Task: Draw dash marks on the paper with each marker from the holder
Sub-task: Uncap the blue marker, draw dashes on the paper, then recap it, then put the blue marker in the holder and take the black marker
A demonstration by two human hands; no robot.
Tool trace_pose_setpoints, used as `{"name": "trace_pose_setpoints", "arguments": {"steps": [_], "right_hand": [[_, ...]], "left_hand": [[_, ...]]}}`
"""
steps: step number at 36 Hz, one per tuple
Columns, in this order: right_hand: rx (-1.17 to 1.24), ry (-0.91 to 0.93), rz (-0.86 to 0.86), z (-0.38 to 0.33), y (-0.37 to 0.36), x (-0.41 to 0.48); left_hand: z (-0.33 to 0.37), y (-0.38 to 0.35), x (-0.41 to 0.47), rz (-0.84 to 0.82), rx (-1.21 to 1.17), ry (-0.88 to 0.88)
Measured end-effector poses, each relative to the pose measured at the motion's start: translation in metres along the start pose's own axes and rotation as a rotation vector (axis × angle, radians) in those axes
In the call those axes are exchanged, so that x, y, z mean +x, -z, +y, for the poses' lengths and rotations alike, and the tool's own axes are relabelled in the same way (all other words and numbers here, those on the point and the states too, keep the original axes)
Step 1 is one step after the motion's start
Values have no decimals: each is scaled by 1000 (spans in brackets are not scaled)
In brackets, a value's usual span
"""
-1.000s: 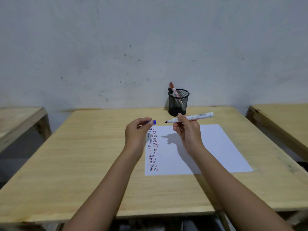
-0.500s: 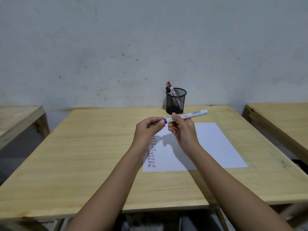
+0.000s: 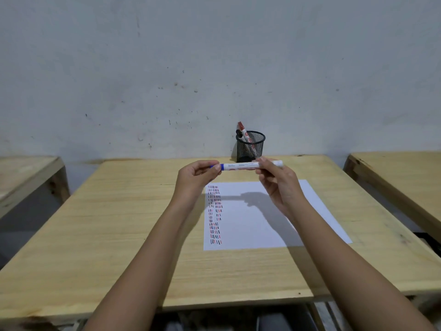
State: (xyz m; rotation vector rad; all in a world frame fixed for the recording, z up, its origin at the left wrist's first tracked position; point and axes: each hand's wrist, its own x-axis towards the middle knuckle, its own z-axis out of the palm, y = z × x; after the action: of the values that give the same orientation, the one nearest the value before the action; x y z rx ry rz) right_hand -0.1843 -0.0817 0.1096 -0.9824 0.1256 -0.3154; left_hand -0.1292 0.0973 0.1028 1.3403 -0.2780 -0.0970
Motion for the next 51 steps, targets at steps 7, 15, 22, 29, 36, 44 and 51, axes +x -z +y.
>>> {"name": "trace_pose_setpoints", "arguments": {"steps": [7,15,22,29,36,44,51], "right_hand": [[-429,45,-181,-4,29,2],[-964,94,-307,-9,24,17],[-1007,174,-307,-19,14,44],[-946,403,-120,-48,10,95],[-867,538,58,-62,6,153],[-1095,373,-33,-30,13,193],[-1348,287,-157,-25,8,196]], "left_hand": [[8,10,12,39,13,-32],[26,-22,34,-29,210,-155],[37,-52,65,-150,398,-272],[20,-50,107,-17,468,-248],[-35,-50,140,-100,607,-14],[-64,-68,165,-161,533,-72],[-76,-69,174,-178,450,-98]]}}
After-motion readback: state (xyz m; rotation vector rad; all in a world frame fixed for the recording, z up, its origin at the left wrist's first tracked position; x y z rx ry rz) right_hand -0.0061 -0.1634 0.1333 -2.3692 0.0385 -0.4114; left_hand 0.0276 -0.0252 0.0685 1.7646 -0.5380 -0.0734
